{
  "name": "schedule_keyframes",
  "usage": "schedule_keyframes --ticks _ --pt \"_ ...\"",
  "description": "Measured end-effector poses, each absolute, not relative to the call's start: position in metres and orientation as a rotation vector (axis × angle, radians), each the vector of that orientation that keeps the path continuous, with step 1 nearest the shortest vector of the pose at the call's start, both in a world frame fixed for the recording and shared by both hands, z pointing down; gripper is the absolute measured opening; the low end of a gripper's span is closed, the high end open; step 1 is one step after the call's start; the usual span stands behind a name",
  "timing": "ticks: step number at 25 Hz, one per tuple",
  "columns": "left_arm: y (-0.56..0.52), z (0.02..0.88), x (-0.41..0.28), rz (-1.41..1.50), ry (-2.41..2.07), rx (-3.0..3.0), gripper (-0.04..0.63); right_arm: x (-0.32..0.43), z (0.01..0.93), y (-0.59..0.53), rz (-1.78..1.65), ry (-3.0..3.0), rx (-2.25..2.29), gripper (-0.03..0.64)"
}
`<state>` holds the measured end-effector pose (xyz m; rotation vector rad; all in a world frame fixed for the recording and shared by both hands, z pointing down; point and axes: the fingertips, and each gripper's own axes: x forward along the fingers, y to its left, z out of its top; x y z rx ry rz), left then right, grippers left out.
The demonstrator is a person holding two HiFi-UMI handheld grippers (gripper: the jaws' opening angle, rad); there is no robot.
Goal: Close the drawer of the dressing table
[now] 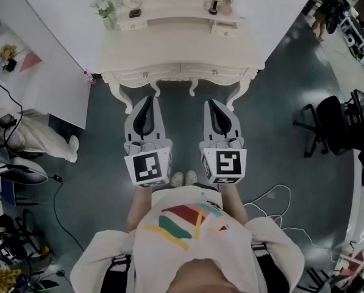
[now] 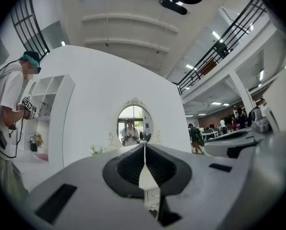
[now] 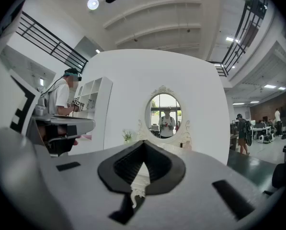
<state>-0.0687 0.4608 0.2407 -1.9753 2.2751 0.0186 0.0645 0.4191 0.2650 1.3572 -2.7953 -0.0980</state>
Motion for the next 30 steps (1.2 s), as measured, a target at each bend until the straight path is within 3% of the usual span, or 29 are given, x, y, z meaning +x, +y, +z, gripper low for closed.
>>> schedule_keyframes --ticks 30 --pt "0.428 0.252 -0.011 0.029 2.274 -1.973 0.009 0.119 0.275 0.397 -0.024 -2.912 1.228 0.000"
